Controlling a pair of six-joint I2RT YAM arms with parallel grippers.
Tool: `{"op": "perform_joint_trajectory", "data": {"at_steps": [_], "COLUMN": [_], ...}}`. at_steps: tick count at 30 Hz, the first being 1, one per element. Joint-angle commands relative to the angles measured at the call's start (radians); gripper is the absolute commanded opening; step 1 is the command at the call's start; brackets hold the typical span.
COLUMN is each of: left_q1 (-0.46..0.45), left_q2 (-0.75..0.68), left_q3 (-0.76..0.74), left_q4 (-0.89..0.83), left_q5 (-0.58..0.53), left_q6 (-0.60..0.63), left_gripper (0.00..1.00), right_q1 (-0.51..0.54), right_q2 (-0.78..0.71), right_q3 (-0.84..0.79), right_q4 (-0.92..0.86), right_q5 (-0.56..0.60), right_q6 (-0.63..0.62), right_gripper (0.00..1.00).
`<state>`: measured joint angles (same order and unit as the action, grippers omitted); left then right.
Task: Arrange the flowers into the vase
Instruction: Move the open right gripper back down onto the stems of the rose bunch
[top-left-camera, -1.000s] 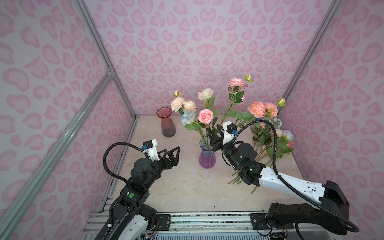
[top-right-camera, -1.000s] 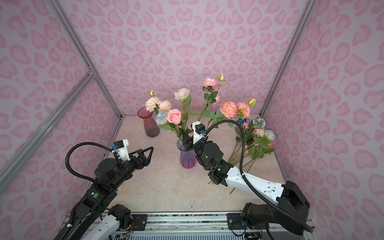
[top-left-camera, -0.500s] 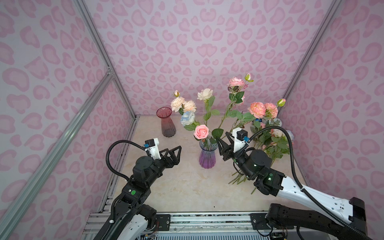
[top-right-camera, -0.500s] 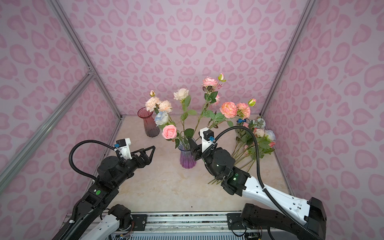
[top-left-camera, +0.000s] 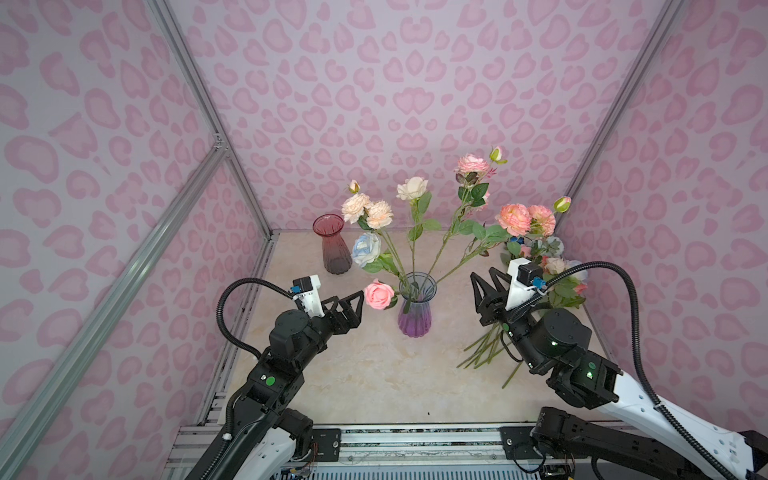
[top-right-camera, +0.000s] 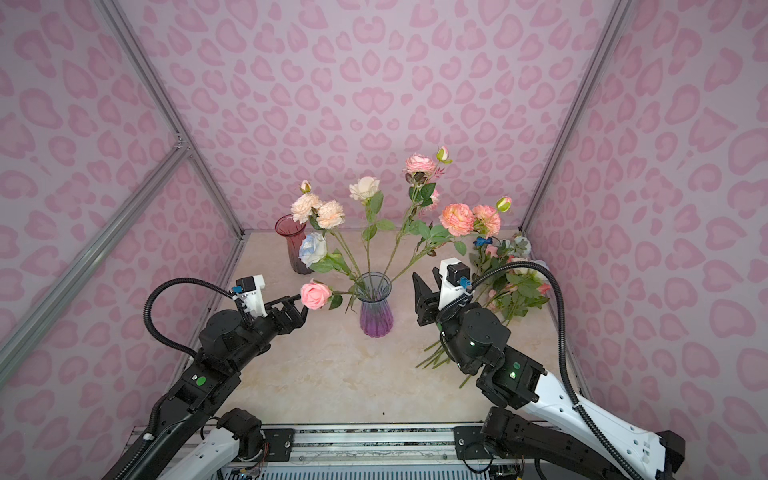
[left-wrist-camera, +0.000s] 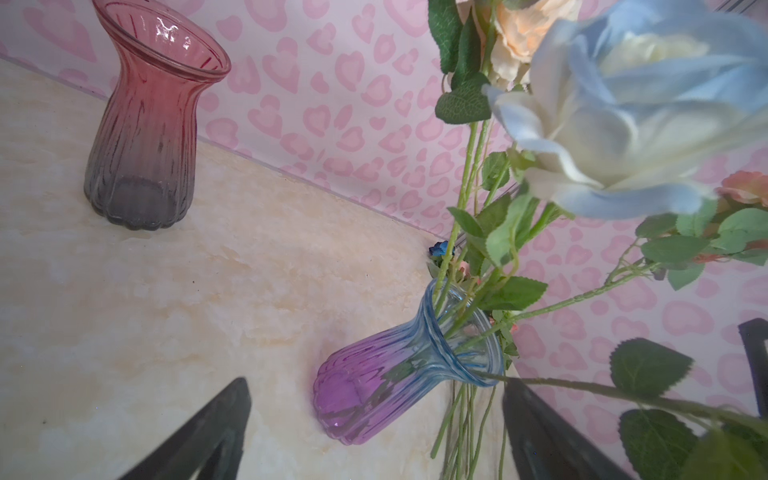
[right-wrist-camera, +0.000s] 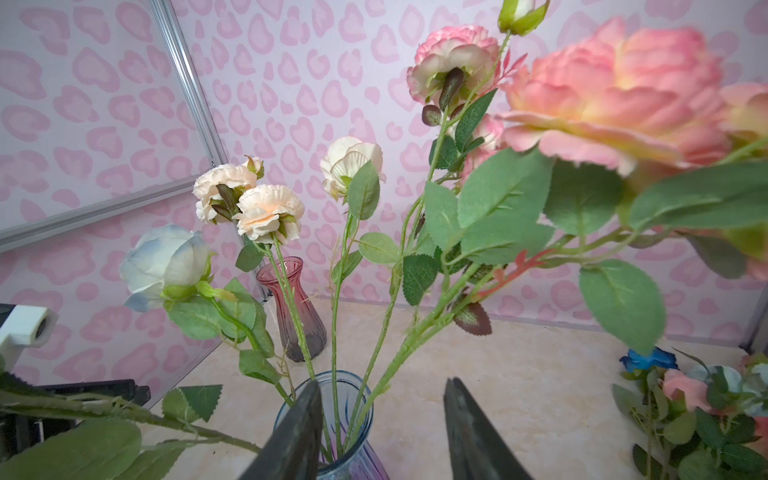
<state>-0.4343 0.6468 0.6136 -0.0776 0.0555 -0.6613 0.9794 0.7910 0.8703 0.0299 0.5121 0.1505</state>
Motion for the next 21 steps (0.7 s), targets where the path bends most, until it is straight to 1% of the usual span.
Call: {"op": "perform_joint_trajectory", "data": {"at_steps": [1,2,5,8,9,12,14,16,17,19,21], "left_q1": [0.0,0.0,-0.001,-0.001,0.0,0.0,0.002,0.001,0.001,0.001,0.002], "left_q2": [0.012,0.01,-0.011,-0.024,-0.021,-0.002,0.007,0.016,0.024,0.041,0.051], "left_q3": [0.023,0.023,0.003,-0.034,-0.059,-0.118,-0.147,-0.168,-0.17,-0.165,-0.163], "left_q4": [0.041,0.039,0.033,0.023,0.026,0.019,0.025,0.041,0.041,0.037,0.034], "left_q5": [0.021,0.02,-0.016,-0.093,-0.126,-0.2,-0.225,-0.223,-0.218,-0.209,-0.2], "left_q6": [0.013,0.017,0.025,-0.015,-0.05,-0.125,-0.156,-0.168,-0.171,-0.165,-0.155], "left_gripper": [0.96,0.96,0.96,0.96,0.96,0.96,0.96,0.96,0.96,0.96,0.96], "right_q1": [-0.021,-0.037,-0.13,-0.246,-0.288,-0.418,-0.506,-0.609,-0.672,-0.792,-0.903], "right_q2": [-0.015,-0.035,-0.112,-0.189,-0.207,-0.231,-0.237,-0.232,-0.214,-0.169,-0.088], "right_q3": [0.015,0.011,-0.001,-0.031,-0.052,-0.119,-0.172,-0.225,-0.245,-0.281,-0.32], "right_q4": [-0.045,-0.062,-0.157,-0.273,-0.312,-0.422,-0.444,-0.422,-0.412,-0.363,-0.275], "right_q5": [0.09,0.104,0.141,0.142,0.132,0.061,0.021,-0.052,-0.107,-0.235,-0.384], "right_q6": [0.026,0.034,0.122,0.223,0.27,0.396,0.45,0.483,0.509,0.559,0.592], "right_gripper": [0.48,0.49,0.47,0.34,0.3,0.22,0.18,0.17,0.16,0.16,0.16]}}
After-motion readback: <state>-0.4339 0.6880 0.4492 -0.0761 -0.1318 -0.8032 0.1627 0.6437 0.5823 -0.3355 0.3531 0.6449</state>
